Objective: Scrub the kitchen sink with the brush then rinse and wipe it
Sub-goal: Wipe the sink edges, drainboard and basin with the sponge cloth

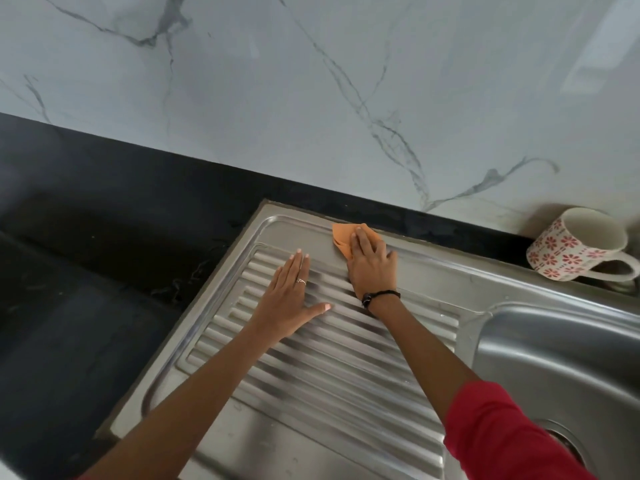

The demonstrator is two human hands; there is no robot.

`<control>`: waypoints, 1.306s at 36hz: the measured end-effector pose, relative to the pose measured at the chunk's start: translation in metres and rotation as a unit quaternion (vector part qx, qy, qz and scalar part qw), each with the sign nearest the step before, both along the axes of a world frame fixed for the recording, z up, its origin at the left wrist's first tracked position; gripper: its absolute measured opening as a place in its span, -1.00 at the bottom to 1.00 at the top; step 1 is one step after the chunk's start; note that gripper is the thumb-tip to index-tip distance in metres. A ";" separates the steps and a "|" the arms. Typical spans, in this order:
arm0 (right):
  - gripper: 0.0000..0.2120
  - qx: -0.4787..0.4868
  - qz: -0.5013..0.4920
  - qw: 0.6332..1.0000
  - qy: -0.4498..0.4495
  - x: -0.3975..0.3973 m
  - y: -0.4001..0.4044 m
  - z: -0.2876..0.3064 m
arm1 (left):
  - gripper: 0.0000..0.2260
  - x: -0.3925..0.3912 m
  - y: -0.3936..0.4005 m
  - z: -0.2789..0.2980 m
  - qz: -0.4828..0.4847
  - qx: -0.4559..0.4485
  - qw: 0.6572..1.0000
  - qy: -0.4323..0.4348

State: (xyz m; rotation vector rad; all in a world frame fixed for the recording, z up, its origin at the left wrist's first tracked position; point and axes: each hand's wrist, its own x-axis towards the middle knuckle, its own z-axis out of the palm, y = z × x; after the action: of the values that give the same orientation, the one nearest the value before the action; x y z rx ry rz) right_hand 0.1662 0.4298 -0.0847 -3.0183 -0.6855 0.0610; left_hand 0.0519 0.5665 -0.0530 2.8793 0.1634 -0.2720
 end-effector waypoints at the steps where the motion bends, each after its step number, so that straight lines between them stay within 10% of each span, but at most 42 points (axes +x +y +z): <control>1: -0.50 0.001 -0.004 1.000 -0.001 -0.001 -0.006 0.000 | -0.13 0.001 -0.006 0.001 -0.002 -0.003 1.000 0.000; 39: -0.65 -0.060 -0.069 0.994 -0.062 -0.021 -0.284 0.002 | -0.16 0.016 -0.243 0.009 -0.091 -0.029 0.995 -0.007; 47: -0.37 -0.016 -0.054 0.998 0.032 -0.016 -0.322 -0.006 | -0.18 0.022 -0.285 0.003 -0.114 -0.025 0.993 0.001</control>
State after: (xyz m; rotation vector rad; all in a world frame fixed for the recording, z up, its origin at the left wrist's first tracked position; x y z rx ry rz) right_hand 0.1501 0.1080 -0.0906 -3.0626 -0.5193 0.1648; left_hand 0.0743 0.2813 -0.0504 2.8478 -0.1698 -0.3165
